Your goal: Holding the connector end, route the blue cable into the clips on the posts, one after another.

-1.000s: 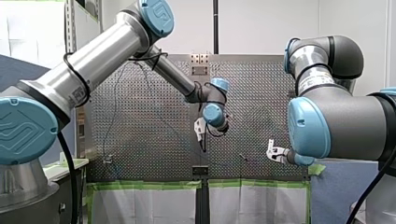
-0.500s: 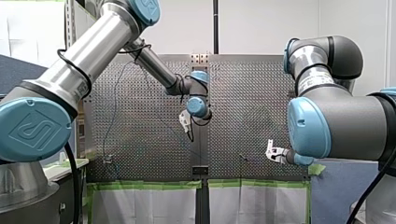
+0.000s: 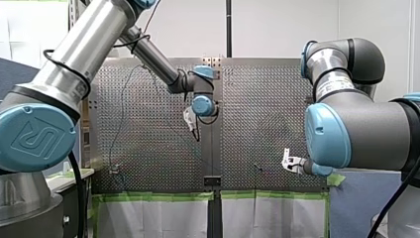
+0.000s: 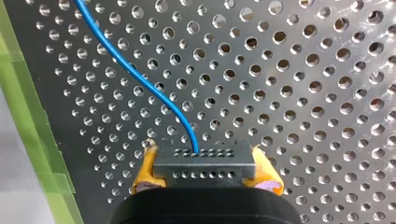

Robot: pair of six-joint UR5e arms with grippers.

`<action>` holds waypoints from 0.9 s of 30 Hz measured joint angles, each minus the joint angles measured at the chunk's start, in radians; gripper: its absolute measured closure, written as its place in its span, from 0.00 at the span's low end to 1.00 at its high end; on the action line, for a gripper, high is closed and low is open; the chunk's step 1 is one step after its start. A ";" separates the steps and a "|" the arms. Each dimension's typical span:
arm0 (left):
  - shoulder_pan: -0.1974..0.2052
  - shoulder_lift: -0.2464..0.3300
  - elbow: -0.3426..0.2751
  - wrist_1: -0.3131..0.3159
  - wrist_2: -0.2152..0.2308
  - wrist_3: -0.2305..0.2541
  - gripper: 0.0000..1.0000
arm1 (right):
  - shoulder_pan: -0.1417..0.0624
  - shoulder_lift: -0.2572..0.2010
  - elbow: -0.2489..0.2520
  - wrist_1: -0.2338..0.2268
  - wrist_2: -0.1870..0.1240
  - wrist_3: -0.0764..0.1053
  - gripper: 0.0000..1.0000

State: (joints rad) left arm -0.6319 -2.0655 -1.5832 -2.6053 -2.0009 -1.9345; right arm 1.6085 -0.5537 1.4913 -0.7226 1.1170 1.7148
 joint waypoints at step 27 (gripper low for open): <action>0.000 0.251 -0.251 0.073 -0.001 0.077 0.00 | -0.005 0.000 0.001 0.032 0.026 -0.037 1.00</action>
State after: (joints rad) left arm -0.6319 -1.8143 -1.8344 -2.5320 -2.0023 -1.8578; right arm 1.6038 -0.5535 1.4919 -0.6908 1.1427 1.6777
